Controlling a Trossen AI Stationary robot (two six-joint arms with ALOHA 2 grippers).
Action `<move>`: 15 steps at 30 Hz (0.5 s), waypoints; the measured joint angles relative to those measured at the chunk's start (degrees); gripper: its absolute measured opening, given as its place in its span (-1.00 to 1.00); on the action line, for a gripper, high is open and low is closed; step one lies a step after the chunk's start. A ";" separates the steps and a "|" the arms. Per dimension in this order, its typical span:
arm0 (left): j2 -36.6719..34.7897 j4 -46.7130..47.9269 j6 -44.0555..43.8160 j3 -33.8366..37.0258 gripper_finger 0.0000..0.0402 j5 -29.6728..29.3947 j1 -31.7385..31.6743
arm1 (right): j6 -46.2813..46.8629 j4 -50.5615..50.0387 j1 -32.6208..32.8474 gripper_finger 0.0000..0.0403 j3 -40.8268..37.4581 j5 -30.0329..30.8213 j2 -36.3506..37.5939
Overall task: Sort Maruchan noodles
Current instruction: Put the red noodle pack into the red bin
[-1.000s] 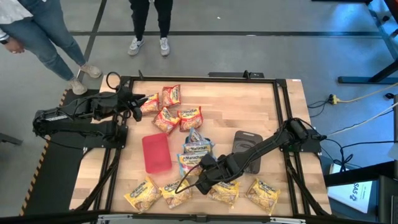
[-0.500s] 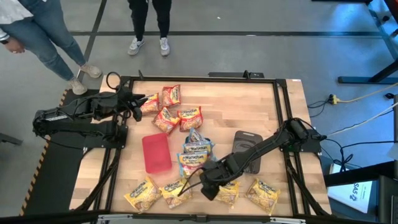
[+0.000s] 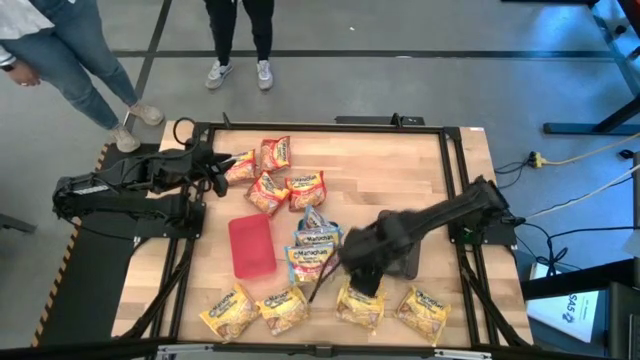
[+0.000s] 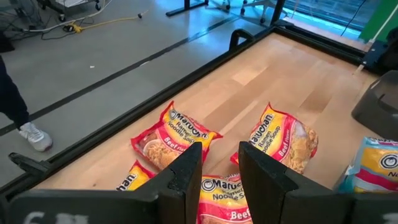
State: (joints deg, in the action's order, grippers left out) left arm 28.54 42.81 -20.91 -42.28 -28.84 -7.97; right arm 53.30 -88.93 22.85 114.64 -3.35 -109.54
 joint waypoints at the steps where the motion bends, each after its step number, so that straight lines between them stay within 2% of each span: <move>1: 0.01 -0.01 0.00 0.00 -0.51 0.00 0.02 | -0.35 -0.62 -0.63 -0.16 2.16 1.96 0.77; 3: 0.01 -0.02 -0.02 0.00 -0.51 0.00 0.00 | -1.90 -0.72 -1.36 -0.16 5.14 6.84 2.62; 5: -0.01 -0.05 -0.02 0.00 -0.51 -0.02 0.00 | -3.77 -0.71 -2.20 -0.16 8.08 14.38 4.10; 9: 0.01 -0.03 0.02 0.00 -0.51 -0.10 0.00 | -7.49 -0.93 -2.86 -0.18 11.11 35.52 7.35; 15: -0.01 0.02 0.02 0.00 -0.51 -0.19 0.00 | -13.35 -1.12 -4.55 -0.18 11.18 68.70 11.08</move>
State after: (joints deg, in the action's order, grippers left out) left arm 28.53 42.83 -20.88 -42.28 -29.04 -7.96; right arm 39.95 -90.05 18.31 125.82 65.35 -98.46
